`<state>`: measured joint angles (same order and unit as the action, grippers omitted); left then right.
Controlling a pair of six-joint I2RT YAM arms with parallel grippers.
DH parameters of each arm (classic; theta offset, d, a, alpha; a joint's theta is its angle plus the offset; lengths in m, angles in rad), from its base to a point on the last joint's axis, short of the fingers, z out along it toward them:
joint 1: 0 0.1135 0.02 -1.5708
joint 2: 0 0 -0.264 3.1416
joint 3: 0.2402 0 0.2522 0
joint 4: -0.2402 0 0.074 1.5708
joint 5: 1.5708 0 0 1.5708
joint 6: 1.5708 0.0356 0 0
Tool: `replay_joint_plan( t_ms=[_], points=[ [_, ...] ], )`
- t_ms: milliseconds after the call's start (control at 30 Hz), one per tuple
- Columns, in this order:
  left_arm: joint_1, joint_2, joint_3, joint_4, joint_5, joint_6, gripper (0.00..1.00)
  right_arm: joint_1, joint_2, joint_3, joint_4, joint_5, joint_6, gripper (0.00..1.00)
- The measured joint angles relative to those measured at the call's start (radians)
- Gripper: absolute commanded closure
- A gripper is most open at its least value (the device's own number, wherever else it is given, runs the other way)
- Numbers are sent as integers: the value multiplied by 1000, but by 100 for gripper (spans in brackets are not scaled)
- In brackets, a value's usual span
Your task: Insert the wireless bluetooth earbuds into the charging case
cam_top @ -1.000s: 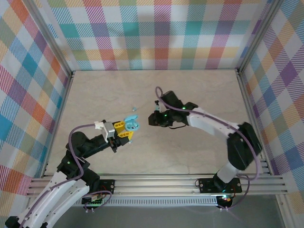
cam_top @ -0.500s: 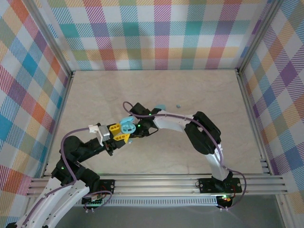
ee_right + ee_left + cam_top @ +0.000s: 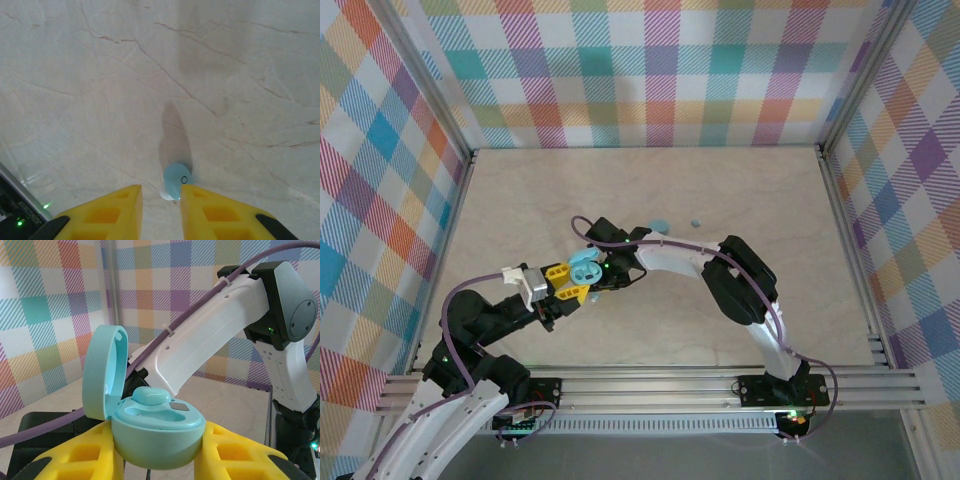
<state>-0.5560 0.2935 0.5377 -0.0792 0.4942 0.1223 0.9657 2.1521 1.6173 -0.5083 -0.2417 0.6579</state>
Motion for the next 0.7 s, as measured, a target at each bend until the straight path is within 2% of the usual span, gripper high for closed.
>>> replay_joint_plan(
  t_ms=[700],
  points=[
    [0,-11,0,-6,-7,0,84,27,53,58,-62,37,-19,69]
  ],
)
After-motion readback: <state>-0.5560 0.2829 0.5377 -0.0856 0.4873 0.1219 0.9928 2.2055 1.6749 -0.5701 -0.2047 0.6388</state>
